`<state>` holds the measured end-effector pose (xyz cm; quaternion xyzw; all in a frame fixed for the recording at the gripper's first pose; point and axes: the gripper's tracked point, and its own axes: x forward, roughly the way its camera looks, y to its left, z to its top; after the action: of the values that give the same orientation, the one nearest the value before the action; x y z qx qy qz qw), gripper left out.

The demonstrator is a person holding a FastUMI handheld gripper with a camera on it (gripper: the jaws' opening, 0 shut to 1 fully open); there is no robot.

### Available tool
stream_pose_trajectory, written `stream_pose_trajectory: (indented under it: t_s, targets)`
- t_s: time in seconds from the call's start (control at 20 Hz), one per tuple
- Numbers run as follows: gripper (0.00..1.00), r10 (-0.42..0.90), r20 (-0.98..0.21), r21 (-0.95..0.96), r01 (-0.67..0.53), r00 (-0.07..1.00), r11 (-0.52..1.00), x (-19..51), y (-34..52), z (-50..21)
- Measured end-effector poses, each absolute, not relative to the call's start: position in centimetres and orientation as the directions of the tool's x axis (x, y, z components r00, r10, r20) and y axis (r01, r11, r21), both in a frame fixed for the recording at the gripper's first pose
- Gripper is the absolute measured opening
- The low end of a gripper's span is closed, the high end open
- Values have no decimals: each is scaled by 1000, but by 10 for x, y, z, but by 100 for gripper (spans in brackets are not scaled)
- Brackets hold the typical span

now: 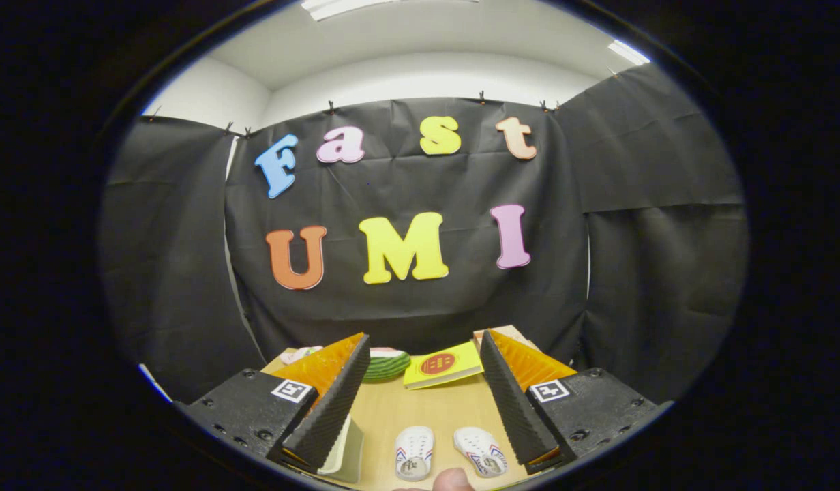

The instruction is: Open the storage box then place both shoes into the box .Put the left shoe in first, then the right shoe, with the right side of both shoes facing outward in a uniform manner.

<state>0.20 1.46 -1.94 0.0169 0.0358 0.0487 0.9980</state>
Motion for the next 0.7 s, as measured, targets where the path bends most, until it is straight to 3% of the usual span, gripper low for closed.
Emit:
stream_pose_trajectory:
  t_s: [0.4,0.7]
  targets:
    - [100,235,-198,118,-215,952,970,13,45,-72]
    - [100,381,-331,186,-336,863,923,10,81,-133]
